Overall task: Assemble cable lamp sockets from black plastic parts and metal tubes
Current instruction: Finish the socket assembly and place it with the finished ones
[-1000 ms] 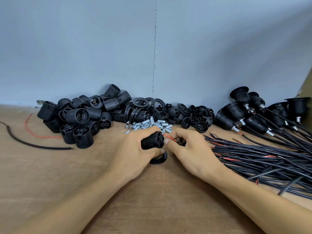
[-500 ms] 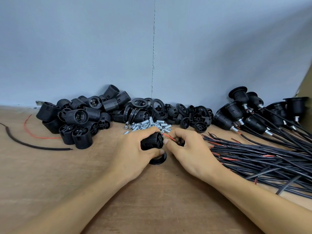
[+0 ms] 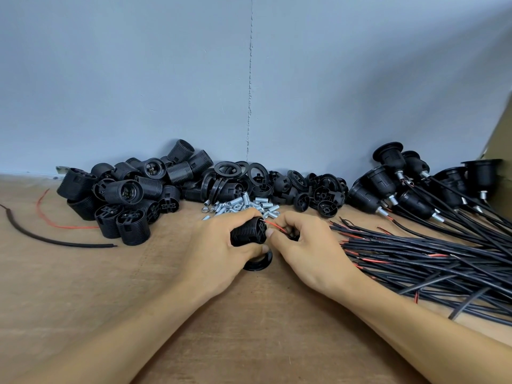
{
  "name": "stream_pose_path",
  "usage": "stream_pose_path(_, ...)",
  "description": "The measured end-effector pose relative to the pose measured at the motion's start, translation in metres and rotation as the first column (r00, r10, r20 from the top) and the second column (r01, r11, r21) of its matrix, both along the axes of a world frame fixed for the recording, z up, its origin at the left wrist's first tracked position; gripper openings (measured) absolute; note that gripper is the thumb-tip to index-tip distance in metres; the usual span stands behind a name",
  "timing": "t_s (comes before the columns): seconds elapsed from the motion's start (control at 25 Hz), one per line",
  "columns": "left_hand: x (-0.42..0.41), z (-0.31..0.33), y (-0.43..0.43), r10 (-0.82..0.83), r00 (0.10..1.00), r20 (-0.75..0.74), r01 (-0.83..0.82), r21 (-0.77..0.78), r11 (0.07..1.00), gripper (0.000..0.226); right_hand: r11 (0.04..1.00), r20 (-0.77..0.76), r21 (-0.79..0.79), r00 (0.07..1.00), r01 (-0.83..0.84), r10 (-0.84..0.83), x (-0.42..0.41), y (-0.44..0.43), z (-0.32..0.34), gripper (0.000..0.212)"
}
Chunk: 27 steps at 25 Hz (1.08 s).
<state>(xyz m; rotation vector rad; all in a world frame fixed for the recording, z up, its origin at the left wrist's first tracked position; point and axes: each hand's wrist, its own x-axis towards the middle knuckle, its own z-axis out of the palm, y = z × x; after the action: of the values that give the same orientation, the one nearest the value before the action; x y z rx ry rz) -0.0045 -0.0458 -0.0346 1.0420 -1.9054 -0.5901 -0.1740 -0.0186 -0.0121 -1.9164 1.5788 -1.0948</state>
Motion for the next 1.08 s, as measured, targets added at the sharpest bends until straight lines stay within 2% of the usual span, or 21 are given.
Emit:
stream_pose_path(0.12,-0.001,-0.003,-0.003,-0.001,1.000,-0.027,0.002,0.022,1.000,0.025,1.000,0.039,-0.009,0.999,-0.008,0.008,0.000,-0.001,-0.001,0.028)
stream_pose_path(0.28,0.000,-0.007,-0.007,0.021,0.984,-0.174,-0.008,0.075,0.997,0.040,0.997,0.181,-0.006,0.980,-0.081,0.081,-0.002,-0.004,0.000,0.012)
stream_pose_path(0.44,0.001,-0.007,-0.008,-0.022,0.979,-0.203,0.037,0.067,0.997,0.042,0.987,0.258,-0.038,0.953,-0.156,0.160,-0.008,-0.004,0.004,0.007)
stream_pose_path(0.68,0.004,-0.010,-0.012,-0.034,0.974,-0.223,0.044,0.044,0.998,0.043,0.985,0.407,0.017,0.902,-0.169,0.148,-0.002,-0.004,0.003,0.006)
stream_pose_path(0.96,0.003,-0.010,-0.010,-0.046,0.979,-0.197,0.059,0.062,0.996,0.041,0.989,0.340,-0.058,0.929,-0.136,0.147,-0.004,-0.003,0.003,0.005)
stream_pose_path(1.08,0.003,-0.009,-0.009,-0.031,0.985,-0.167,0.042,0.062,0.997,0.039,0.985,0.156,-0.153,0.983,-0.078,0.102,-0.007,-0.002,0.002,0.007)
